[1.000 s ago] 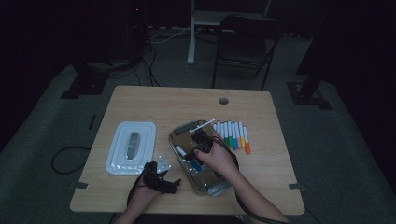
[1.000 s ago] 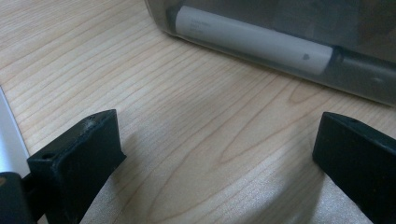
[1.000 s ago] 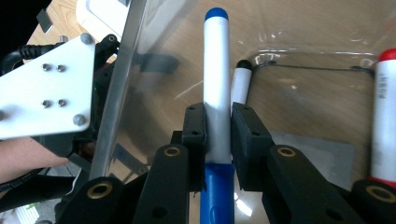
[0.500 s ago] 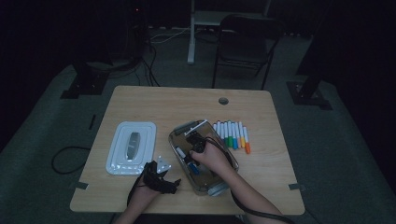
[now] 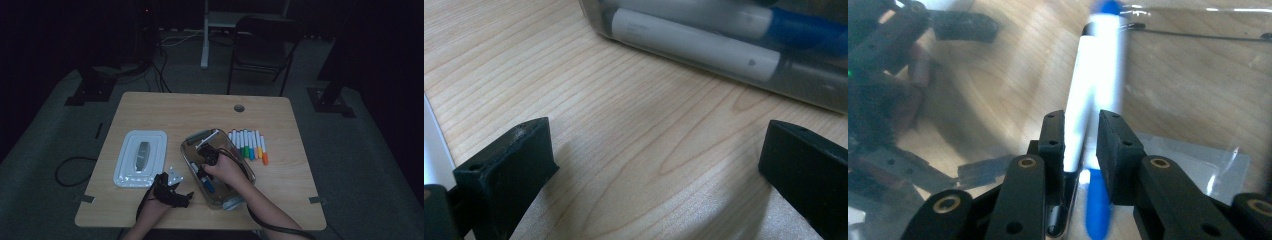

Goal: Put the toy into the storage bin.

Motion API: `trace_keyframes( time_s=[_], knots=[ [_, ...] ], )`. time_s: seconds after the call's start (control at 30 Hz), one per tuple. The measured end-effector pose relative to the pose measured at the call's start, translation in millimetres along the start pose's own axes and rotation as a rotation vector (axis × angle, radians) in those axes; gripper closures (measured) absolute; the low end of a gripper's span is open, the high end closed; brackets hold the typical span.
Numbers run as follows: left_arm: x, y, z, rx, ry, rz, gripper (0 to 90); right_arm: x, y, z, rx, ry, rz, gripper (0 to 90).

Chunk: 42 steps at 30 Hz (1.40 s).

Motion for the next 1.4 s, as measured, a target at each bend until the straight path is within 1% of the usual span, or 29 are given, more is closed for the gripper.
trace_keyframes(
  time_s=[0.03,0.1,0.17,0.33,0.37,0.43,0.5,0.63,0.7,0.73,0.87,0.9,0.93,1.03,1.07,1.1,1.13,1.17,1.2,1.23,1.27,1.3,1.4],
  knots=[
    [0.0,0.0,-0.1,0.001,-0.001,0.000,1.9,-0.6,-0.5,-1.7,-0.004,-0.006,-0.003,72.6],
    [0.0,0.0,0.0,0.000,-0.001,0.000,1.9,-1.5,-0.2,-9.4,-0.032,0.003,-0.009,71.8],
    [0.0,0.0,0.0,0.000,0.000,0.000,1.9,-2.4,0.6,-19.3,-0.070,0.003,-0.012,70.2],
    [0.1,0.0,-0.2,0.003,-0.001,0.000,1.9,-7.4,-2.1,-54.8,-0.159,0.009,-0.016,67.1],
    [0.1,-0.1,-0.2,0.003,-0.001,0.000,1.9,-9.6,-3.6,-64.6,-0.186,0.007,-0.014,67.1],
    [0.1,0.0,-0.1,0.001,0.000,0.001,1.9,-13.1,-6.7,-78.2,-0.222,0.005,-0.014,67.1],
    [-0.2,-0.1,-0.1,0.002,-0.002,-0.002,1.9,-17.9,-11.2,-93.4,-0.264,-0.002,-0.009,66.9],
    [-0.1,0.0,0.0,0.001,-0.002,-0.001,1.9,-30.5,-22.1,-120.4,-0.334,-0.013,0.017,65.7],
    [-0.1,0.0,0.0,0.001,-0.002,-0.001,1.8,-39.6,-28.8,-130.5,-0.357,-0.032,0.032,65.2],
    [-0.1,0.0,0.0,0.001,-0.002,-0.001,1.9,-45.7,-32.9,-135.4,-0.372,-0.042,0.043,63.7],
    [-0.1,0.0,-0.1,0.001,-0.002,-0.002,1.9,-64.9,-46.2,-145.0,-0.409,-0.074,0.070,63.1],
    [-0.1,0.0,-0.1,0.001,-0.002,-0.002,1.9,-64.9,-46.2,-145.0,-0.409,-0.074,0.070,63.1],
    [-0.1,0.0,0.1,0.000,-0.001,-0.002,1.9,-80.6,-56.9,-147.7,-0.430,-0.100,0.102,61.5],
    [-0.1,0.0,0.0,0.000,-0.001,-0.001,1.9,-96.1,-65.8,-146.5,-0.449,-0.127,0.132,61.2],
    [-0.1,0.0,0.0,0.000,-0.001,-0.001,1.9,-96.1,-65.8,-146.5,-0.449,-0.127,0.132,61.2],
    [-0.2,0.0,0.1,0.000,-0.001,-0.002,1.9,-99.6,-68.2,-145.2,-0.445,-0.130,0.142,61.2],
    [-0.3,-0.1,0.1,0.000,-0.002,-0.003,1.9,-110.8,-74.5,-140.8,-0.451,-0.141,0.164,60.6],
    [-0.3,-0.1,0.1,0.000,-0.002,-0.003,1.9,-116.1,-77.5,-138.3,-0.443,-0.150,0.180,60.5],
    [-0.3,-0.1,0.1,0.000,-0.002,-0.003,1.9,-116.1,-77.5,-138.3,-0.443,-0.150,0.180,60.5],
    [-0.2,-0.1,0.0,0.001,-0.002,-0.002,1.9,-127.5,-82.5,-133.6,-0.446,-0.164,0.203,59.9],
    [-0.2,-0.1,0.0,0.001,-0.002,-0.002,1.9,-127.5,-82.5,-133.6,-0.446,-0.164,0.203,59.9],
    [-0.3,-0.1,0.1,0.000,-0.002,-0.003,1.9,-138.6,-87.5,-128.2,-0.436,-0.177,0.234,59.9],
    [-0.3,-0.1,0.1,0.000,-0.002,-0.003,1.9,-154.7,-93.3,-120.0,-0.425,-0.202,0.268,59.8]
  ],
)
Point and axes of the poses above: each handheld gripper's, and its own axes: z roughly forward along the jaws, y roughly out of its top, x roughly to its left, the point moved 6 cm from there along z, roughly forward along the jaws, and after that the axes turned 7 degrees about -z, right-handed, at the moved point
